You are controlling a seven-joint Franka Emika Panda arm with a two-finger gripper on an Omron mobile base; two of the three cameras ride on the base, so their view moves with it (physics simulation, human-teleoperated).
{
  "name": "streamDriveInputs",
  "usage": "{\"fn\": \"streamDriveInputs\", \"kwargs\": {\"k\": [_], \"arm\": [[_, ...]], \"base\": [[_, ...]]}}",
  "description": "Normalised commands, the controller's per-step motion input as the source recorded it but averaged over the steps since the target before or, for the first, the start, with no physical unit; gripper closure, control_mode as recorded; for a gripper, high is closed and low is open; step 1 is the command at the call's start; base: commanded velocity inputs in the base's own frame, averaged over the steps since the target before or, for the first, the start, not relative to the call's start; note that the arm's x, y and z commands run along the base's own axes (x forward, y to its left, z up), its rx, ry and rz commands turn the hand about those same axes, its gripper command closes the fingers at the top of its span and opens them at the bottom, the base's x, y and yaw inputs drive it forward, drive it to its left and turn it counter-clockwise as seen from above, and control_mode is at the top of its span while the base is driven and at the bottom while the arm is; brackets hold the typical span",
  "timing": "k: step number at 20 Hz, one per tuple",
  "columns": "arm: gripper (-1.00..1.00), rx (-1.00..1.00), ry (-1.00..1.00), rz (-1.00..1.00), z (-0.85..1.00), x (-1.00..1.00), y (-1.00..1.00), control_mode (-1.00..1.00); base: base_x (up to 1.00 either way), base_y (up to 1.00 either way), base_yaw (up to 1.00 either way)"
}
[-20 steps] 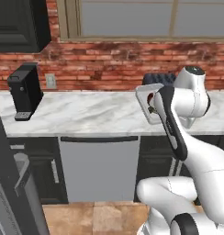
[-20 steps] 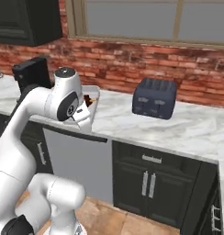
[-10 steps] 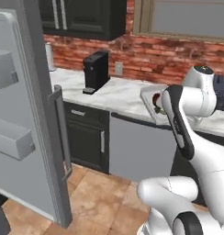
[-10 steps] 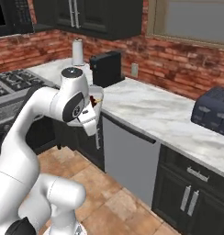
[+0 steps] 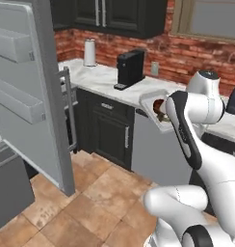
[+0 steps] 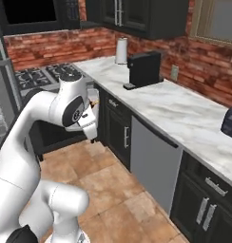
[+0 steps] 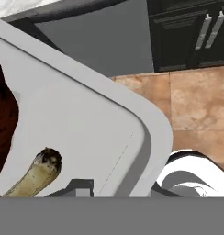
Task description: Place the tupperware on the top shelf of the fridge. Make space for the tupperware among the existing items by rearranging them on the shelves if needed. Close the fridge door when finished.
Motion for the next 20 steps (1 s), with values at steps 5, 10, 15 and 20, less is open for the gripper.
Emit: {"fn": "streamDriveInputs", "kwargs": {"k": [5,10,15,20], "arm": [[1.0,0.0,0.0,0.0,0.0,0.0,0.0,1.0],[1.0,0.0,0.0,0.0,0.0,0.0,0.0,1.0],[1.0,0.0,0.0,0.0,0.0,0.0,0.0,1.0],[1.0,0.0,0.0,0.0,0.0,0.0,0.0,1.0]], "base": [[-0.34,-0.02,0.57],[-0.56,0.0,0.66],[-0.61,0.0,0.62],[-0.08,0.06,0.59]]}}
